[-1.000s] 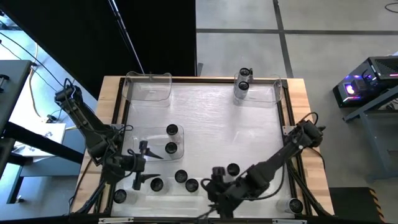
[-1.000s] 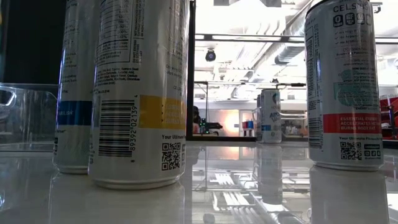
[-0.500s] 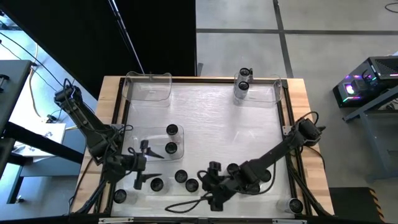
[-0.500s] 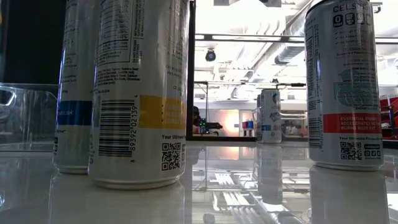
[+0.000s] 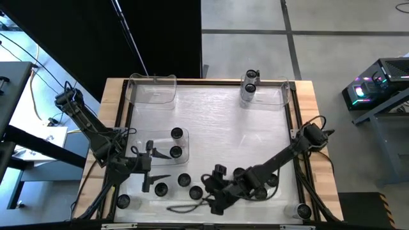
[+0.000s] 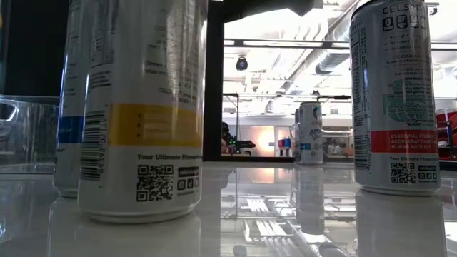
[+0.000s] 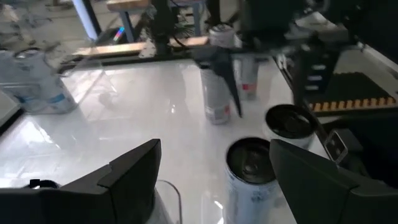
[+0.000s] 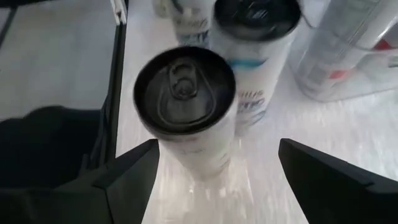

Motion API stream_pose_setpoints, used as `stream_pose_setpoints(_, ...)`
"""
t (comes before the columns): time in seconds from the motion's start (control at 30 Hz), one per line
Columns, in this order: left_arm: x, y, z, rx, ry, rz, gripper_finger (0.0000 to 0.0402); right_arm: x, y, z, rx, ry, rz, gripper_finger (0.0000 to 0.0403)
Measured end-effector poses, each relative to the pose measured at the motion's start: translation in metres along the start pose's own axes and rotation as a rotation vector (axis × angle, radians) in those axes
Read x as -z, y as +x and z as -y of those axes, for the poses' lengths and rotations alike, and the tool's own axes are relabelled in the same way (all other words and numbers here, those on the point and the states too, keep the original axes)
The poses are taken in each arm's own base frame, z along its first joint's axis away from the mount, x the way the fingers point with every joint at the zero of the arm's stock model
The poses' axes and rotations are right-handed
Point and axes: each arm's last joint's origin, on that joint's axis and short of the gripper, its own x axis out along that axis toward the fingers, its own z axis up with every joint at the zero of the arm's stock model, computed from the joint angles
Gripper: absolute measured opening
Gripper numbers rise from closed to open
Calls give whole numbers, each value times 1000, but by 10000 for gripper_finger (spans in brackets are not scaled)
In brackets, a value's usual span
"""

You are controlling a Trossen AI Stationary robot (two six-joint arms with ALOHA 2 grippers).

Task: Sort soda cans
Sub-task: Put the white-yellow can into the top left transparent bin

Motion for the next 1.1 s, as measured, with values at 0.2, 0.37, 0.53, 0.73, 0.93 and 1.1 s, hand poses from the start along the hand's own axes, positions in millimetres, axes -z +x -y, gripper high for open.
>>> stream_pose_setpoints(0.2,-1,0,0,-9,-13,7,294,5,6,-5,8,-7,7,325)
stream_pose_setpoints(0.37,-4,0,0,-10,-31,32,294,9,17,-8,-5,-21,27,325)
stream_pose_setpoints(0.53,-5,0,-1,-49,-2,47,294,15,30,-9,7,-81,18,325)
stream_pose_setpoints(0.73,-6,3,-4,-67,-13,50,294,12,45,-4,1,-102,50,325)
stream_pose_setpoints(0.93,-7,6,-7,-84,-27,49,294,9,46,-4,-2,-150,80,325)
stream_pose_setpoints(1.1,-7,6,-7,-82,-30,48,294,4,46,-5,-19,-185,129,325)
